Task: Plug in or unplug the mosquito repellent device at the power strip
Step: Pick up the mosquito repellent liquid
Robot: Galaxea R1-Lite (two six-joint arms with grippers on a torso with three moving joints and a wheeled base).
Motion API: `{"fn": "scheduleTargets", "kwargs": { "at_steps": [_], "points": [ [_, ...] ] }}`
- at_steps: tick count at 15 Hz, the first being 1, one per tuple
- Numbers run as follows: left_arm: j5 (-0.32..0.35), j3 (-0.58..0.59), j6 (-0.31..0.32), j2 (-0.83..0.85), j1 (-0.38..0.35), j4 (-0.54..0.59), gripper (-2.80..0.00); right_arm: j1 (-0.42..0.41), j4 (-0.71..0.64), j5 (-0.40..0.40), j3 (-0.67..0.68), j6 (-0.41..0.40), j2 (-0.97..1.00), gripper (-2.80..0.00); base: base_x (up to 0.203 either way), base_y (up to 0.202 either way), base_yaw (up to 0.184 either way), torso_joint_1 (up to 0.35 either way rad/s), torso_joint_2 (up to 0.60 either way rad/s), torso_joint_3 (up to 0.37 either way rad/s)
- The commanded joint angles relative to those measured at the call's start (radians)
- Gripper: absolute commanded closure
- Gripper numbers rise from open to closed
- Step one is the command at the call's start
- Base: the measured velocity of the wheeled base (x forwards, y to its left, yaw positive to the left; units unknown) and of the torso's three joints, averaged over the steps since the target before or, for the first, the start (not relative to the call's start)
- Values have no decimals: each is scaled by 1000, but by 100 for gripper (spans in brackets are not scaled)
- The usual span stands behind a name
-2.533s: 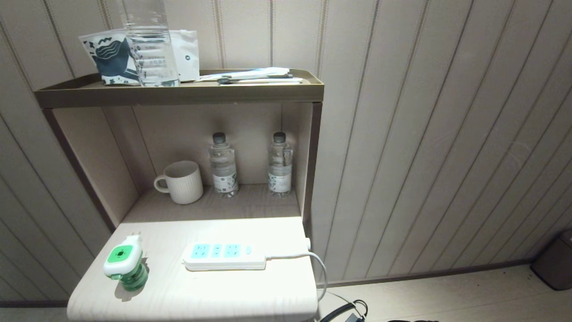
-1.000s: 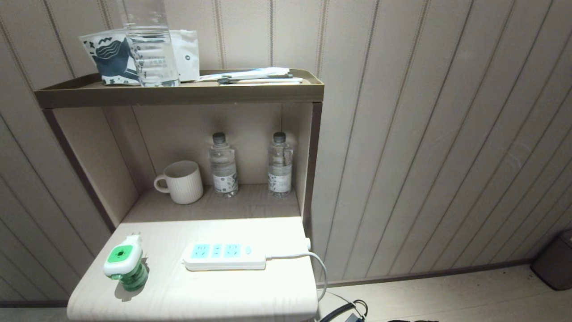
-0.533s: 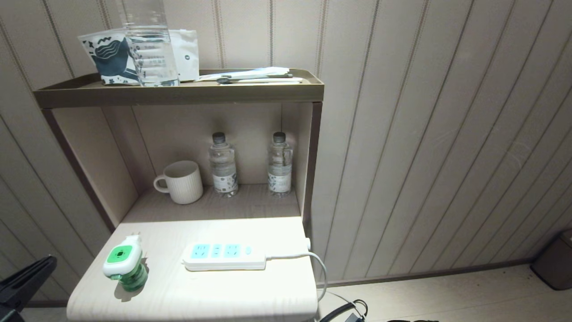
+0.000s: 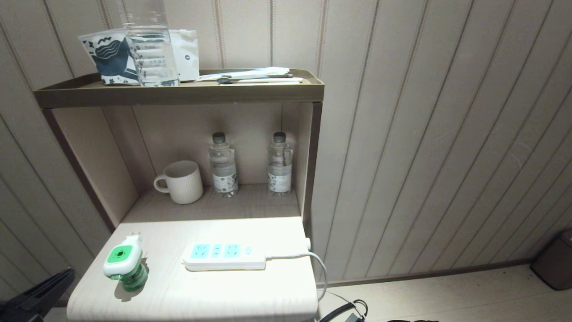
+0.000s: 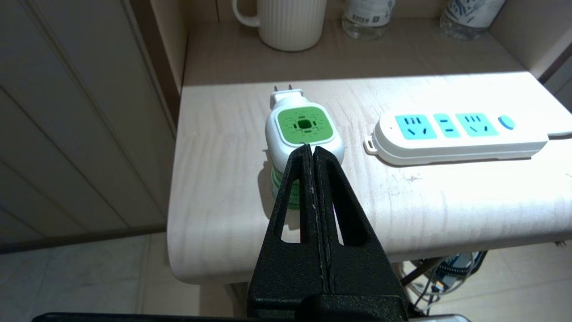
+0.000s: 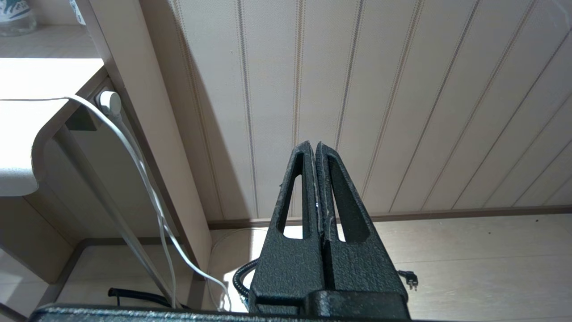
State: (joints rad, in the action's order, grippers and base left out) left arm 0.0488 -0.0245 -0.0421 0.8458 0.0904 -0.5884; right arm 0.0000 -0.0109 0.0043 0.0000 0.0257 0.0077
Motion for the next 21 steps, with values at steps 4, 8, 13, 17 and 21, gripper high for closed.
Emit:
{"fn": "scheduleTargets", "kwargs": {
  "at_steps": [4,8,13,17,21],
  "points": [
    [3,3,-14,170,70,-19,0,0,0,0,0,0,2,0,0,0,0,0,0,0],
    [-14,22,-89,321,114,-199,0,0,0,0,0,0,2,0,0,0,0,0,0,0],
    [-162,24,-134,459,162,-405,0,0,0,0,0,0,2,0,0,0,0,0,0,0],
    [-241,24,-128,458,218,-422,0,0,0,0,0,0,2,0,0,0,0,0,0,0],
    [-241,24,-129,406,218,-409,0,0,0,0,0,0,2,0,0,0,0,0,0,0]
  ]
}}
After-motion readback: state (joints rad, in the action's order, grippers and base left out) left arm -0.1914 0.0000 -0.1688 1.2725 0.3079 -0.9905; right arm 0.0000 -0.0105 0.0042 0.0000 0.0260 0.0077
